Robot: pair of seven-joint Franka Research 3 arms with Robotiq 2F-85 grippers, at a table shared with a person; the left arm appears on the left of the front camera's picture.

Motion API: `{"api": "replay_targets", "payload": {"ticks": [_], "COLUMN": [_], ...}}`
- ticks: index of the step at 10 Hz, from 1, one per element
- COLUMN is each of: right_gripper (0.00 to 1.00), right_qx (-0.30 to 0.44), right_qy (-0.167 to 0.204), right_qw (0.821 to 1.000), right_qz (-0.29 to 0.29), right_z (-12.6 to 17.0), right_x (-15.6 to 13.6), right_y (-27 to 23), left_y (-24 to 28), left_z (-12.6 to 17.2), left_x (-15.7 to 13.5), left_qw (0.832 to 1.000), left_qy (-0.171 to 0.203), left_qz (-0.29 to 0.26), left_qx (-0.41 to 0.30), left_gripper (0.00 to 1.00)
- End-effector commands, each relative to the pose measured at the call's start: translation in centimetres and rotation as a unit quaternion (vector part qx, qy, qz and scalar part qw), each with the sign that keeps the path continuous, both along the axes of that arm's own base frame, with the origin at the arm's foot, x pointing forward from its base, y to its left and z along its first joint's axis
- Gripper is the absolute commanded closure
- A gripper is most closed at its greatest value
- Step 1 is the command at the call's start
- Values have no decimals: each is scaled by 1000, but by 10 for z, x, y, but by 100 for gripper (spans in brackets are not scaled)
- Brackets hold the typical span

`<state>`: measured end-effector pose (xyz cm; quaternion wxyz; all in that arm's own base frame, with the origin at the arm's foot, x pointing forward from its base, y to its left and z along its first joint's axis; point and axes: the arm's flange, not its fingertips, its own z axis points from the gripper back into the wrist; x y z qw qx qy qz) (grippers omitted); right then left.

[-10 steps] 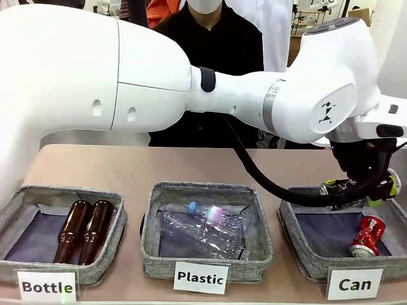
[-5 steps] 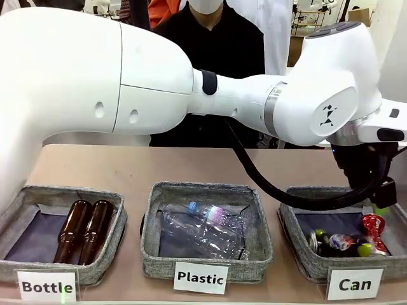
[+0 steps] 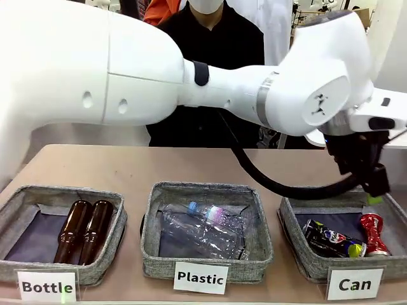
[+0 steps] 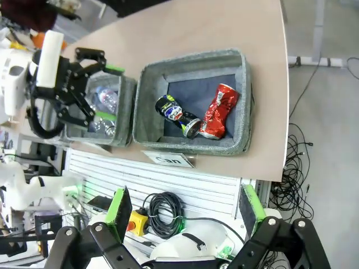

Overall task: Sort the can waste into the basket.
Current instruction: Pick up the can waste from the table and place it in the right Fabric basket.

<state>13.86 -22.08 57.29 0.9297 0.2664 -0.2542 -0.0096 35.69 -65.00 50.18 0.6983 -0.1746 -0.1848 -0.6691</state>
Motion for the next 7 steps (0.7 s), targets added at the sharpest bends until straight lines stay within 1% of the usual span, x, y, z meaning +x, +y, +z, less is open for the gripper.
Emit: {"api": "replay_targets", "payload": {"ticks": [1,2,3,4,5,6,7], "right_gripper": [0,0,0,0,0,0,0], "right_qx": [0,20,45,69,100,128,161], "right_qy": [0,17,39,69,98,114,127], "right_qw": [1000,999,997,993,986,981,973], "right_qz": [0,27,45,69,95,96,107], "right_z": [0,2,3,3,0,-6,-14], "right_x": [0,30,64,94,125,150,167], "right_y": [0,15,39,69,112,148,182], "left_y": [84,133,188,248,321,384,441], "left_z": [15,25,37,49,64,72,77], "left_x": [7,11,8,2,-3,-1,-7], "left_qw": [1000,999,998,995,992,979,979], "left_qy": [-13,-6,-5,-5,9,5,53], "left_qz": [21,41,62,96,128,204,198], "left_qx": [16,15,10,0,-16,15,14], "left_gripper": [0,0,0,0,0,0,0]}}
